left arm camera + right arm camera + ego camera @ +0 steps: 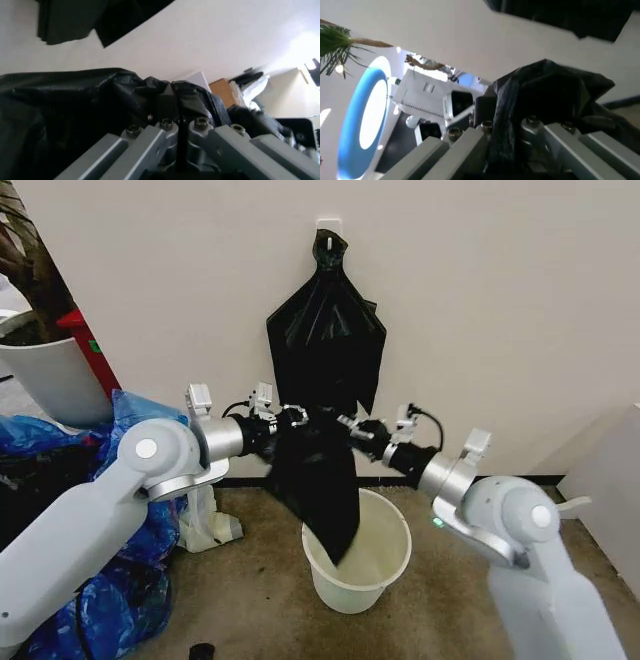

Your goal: Place the garbage bag over the trash bin.

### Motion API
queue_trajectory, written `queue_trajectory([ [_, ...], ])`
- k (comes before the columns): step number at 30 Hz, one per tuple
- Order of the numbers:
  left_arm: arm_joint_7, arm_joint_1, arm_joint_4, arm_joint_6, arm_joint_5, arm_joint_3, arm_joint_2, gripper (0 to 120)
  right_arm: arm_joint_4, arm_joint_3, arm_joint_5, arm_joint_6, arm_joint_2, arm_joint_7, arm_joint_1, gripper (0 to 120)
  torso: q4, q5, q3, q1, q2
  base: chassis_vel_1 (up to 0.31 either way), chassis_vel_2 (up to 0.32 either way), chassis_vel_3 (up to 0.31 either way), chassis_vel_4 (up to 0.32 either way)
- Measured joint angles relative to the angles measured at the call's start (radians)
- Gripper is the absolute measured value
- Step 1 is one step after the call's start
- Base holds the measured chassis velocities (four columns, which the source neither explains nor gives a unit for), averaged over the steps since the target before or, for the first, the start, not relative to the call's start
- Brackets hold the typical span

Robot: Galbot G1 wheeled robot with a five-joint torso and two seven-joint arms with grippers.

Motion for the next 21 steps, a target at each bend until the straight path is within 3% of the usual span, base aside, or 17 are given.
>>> queue_trajectory([
  [3, -0.005, 0.003, -0.024, -0.017, -0.001, 0.001, -0.017, 0, 0.054, 0.031, 0.008, 0.007, -0.041, 0.019, -0.017, 0, 0.0001, -0.0004, 0.000, 0.000, 0.000, 0.000, 0.000, 0.000, 0.000],
  [21, -0.002, 0.035, -0.005, -0.050, 0.109, 0.066, -0.091, 0, 0.008, 0.045, -0.083, 0.008, -0.035, -0.016, -0.129, 0, 0.0001, -0.0004, 0.000, 0.000, 0.000, 0.000, 0.000, 0.000, 0.000],
])
